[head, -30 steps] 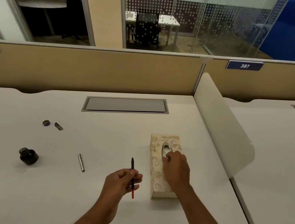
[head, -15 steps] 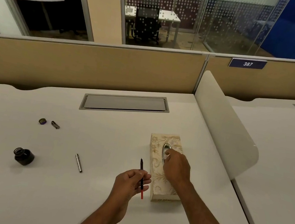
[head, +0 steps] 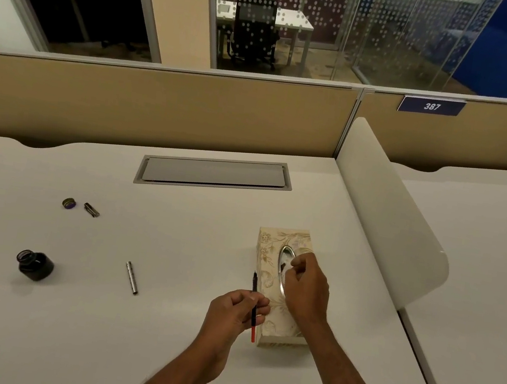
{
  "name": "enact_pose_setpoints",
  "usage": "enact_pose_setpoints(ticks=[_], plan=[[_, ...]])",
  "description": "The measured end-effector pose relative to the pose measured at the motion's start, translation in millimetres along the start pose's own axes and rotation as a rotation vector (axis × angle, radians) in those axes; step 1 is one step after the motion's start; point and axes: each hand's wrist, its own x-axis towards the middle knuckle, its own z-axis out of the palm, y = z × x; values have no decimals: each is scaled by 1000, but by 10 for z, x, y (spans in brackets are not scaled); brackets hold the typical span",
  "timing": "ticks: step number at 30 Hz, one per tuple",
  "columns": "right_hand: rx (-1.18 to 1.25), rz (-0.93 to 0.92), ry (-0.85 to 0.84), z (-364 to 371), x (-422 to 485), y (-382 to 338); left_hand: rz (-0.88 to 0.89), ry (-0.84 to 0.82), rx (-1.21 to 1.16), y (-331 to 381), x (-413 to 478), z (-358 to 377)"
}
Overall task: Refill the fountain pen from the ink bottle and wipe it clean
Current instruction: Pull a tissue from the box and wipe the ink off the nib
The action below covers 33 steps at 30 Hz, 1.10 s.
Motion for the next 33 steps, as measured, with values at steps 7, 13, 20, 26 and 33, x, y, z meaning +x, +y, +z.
enact_pose_setpoints(ticks=[7,13,20,26,33], plan=[[92,-20,39,-18,-32,13,-4,4,33,-9,6,11],[-191,-27,43,42,-76,-33,-20,1,22,-13,15,2],[-242,-87,136,138,-106,-111,-35,10,30,-13,25,1],[-170,-151,196,195,-159,-154,-53,26,44,14,20,26],[-126,-198,205,154,-188,-217,-68,16,40,43,-1,8]])
